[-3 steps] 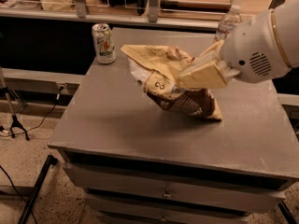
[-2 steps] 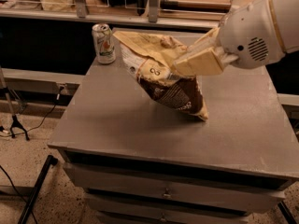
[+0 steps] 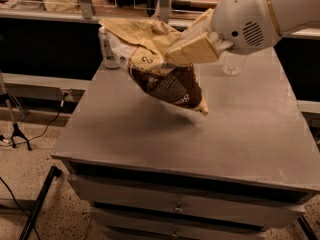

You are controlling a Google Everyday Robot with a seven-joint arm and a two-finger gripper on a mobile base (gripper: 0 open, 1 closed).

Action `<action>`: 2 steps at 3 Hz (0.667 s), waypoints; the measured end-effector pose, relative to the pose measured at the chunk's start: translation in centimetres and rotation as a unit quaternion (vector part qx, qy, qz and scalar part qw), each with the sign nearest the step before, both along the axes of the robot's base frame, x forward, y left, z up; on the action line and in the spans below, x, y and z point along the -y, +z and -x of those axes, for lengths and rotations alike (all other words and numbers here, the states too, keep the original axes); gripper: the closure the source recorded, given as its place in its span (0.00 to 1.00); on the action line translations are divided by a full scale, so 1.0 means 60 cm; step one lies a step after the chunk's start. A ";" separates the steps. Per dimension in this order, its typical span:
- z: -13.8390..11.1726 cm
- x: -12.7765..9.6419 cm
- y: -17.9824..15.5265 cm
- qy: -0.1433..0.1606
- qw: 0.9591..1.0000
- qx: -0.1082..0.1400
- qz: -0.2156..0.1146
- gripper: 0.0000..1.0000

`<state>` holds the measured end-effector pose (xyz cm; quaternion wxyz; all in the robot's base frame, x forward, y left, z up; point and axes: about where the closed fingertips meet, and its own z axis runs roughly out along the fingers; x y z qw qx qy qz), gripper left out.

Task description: Move brown chip bag near 7up can

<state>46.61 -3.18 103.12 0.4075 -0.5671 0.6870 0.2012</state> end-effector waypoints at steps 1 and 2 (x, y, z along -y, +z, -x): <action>-0.034 -0.021 0.014 0.008 0.999 0.041 0.010 1.00; -0.034 -0.021 0.014 0.008 0.999 0.041 0.010 1.00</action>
Offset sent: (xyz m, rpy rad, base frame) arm 0.0174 0.0104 0.0066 -0.0172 -0.0682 0.0134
